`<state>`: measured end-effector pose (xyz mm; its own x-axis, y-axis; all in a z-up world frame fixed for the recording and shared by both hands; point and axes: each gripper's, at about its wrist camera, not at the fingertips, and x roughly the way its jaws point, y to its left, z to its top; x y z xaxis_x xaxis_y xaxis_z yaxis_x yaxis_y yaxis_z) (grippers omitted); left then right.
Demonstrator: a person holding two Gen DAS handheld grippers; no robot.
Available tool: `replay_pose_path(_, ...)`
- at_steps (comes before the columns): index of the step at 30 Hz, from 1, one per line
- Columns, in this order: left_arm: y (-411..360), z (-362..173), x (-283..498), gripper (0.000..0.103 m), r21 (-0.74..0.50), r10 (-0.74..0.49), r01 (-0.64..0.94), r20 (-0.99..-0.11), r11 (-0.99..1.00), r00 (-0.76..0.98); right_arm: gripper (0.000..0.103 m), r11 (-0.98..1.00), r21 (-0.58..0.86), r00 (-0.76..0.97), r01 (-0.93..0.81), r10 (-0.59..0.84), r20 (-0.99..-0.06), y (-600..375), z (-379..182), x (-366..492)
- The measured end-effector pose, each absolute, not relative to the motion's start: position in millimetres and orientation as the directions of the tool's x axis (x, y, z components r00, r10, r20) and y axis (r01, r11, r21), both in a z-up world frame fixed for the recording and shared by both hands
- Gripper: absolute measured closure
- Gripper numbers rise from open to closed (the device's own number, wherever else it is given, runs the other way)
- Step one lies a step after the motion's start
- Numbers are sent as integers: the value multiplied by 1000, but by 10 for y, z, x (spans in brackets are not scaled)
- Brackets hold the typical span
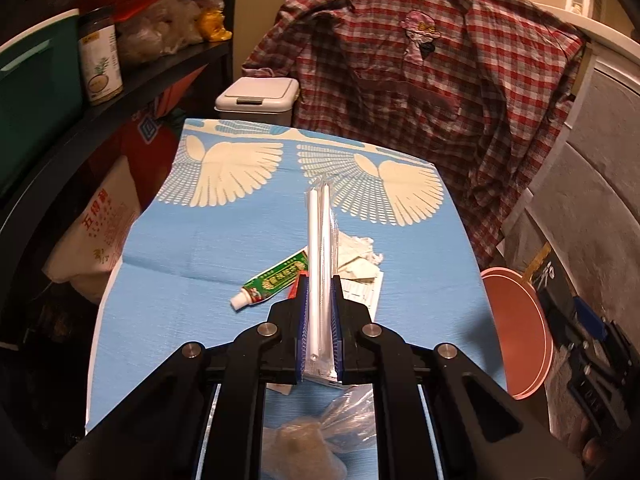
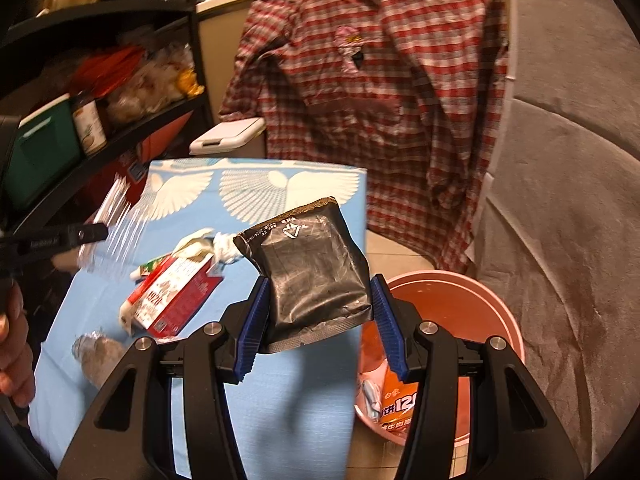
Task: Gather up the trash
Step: 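Carry the black pouch over the pink bucket with the right gripper while the left gripper holds the straws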
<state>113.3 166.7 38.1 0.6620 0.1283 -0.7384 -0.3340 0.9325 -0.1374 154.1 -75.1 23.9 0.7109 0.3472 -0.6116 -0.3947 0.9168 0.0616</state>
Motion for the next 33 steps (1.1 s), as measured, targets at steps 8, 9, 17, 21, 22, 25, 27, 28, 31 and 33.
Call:
replay_pose_path(8,1490,378,1173,93,-133,105,-293,-733,947,672,51,945,92,746,-314,306,-592,-1022,296,1620)
replay_pose_path(9,1470,376,1177,93,-132,103,-290,-733,948,672,51,948,96,751,-302,299,-589,-1067,303,1631)
replay_pose_path(17,1301,359,1232,93,-126,82,-251,-729,960,679,51,964,115,776,-238,260,-575,-1339,326,1688)
replay_pose_path(21,1220,357,1266,93,-125,75,-241,-730,962,680,51,970,122,786,-210,242,-569,-1449,339,1716)
replay_pose_path(22,1202,364,1269,93,-126,74,-239,-729,963,681,51,972,123,790,-199,234,-567,-1484,343,1719)
replay_pose_path(25,1151,384,1280,93,-127,67,-228,-724,965,687,51,975,128,797,-182,222,-562,-1554,350,1714)
replay_pose_path(27,1112,392,1279,93,-126,64,-222,-721,967,690,51,976,128,800,-174,216,-560,-1600,357,1712)
replay_pose_path(28,1091,395,1281,93,-125,63,-218,-720,968,691,51,977,129,801,-171,214,-559,-1617,358,1712)
replay_pose_path(31,1055,402,1279,93,-125,60,-214,-720,969,692,51,978,133,803,-161,208,-559,-1675,360,1710)
replay_pose_path(33,1045,409,1275,93,-127,56,-210,-718,970,693,51,978,136,801,-160,209,-560,-1705,356,1710)
